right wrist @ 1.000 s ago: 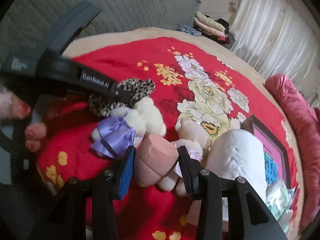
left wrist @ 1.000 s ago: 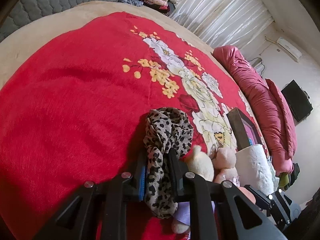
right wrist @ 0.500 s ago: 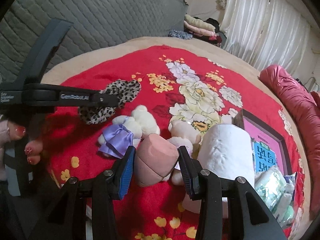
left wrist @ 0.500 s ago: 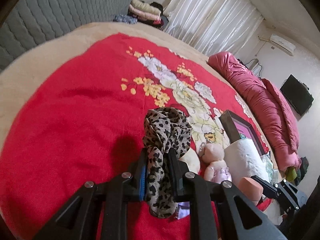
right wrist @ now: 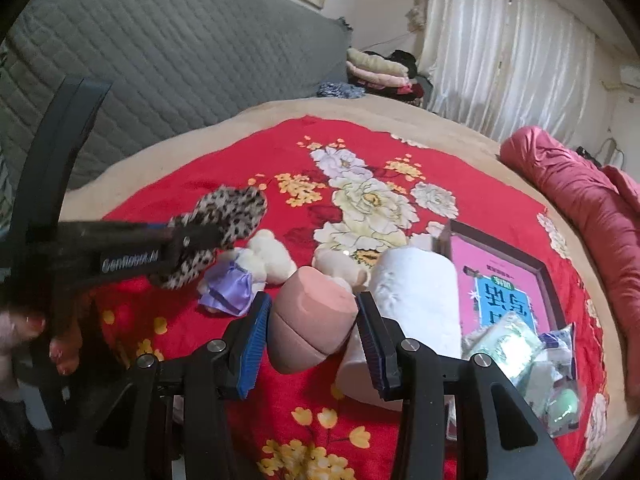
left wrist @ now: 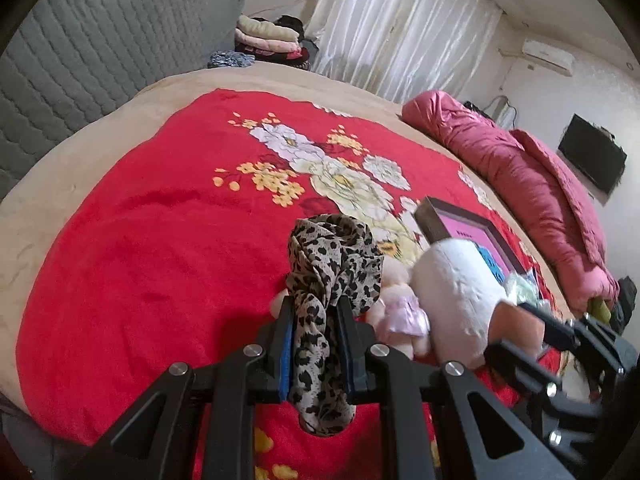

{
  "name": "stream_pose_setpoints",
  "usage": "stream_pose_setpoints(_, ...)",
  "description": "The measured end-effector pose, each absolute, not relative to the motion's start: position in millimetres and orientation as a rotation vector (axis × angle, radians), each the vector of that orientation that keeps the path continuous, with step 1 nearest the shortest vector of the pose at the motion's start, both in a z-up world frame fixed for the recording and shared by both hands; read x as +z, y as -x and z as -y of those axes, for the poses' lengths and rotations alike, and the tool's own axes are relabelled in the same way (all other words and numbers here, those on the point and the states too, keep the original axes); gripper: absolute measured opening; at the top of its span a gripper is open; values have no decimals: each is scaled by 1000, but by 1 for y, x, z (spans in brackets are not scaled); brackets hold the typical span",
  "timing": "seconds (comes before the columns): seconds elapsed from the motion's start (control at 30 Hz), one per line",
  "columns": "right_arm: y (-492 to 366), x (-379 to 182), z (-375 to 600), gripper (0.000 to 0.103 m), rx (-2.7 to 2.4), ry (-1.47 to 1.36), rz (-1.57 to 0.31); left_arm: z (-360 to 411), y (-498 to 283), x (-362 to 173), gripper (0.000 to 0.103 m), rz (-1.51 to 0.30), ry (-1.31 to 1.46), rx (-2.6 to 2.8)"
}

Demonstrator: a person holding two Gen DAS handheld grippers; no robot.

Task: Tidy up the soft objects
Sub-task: 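Carry the leopard-print scrunchie over the pink tray with the left tool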

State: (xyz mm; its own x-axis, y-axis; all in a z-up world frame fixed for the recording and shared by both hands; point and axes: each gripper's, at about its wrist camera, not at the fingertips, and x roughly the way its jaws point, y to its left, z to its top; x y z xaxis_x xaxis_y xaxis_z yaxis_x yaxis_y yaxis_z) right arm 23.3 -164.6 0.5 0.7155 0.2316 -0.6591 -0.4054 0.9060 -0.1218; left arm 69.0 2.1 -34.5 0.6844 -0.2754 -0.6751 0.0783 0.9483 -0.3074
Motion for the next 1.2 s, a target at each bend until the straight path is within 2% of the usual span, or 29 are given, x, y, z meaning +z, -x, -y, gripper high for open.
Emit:
stream_pose_setpoints(0.33,-9,20,189,45,321,178,-648,12,-43,-16,19,-779,292,-229)
stream_pose_setpoints(0.93,10,48,248,45,208,48,-573,81,-13,30,19,-720,164,-358)
stream_pose_setpoints(1.2,17,51,285,45,116,-3,-548,112,-10,32,19,-745,98,-376)
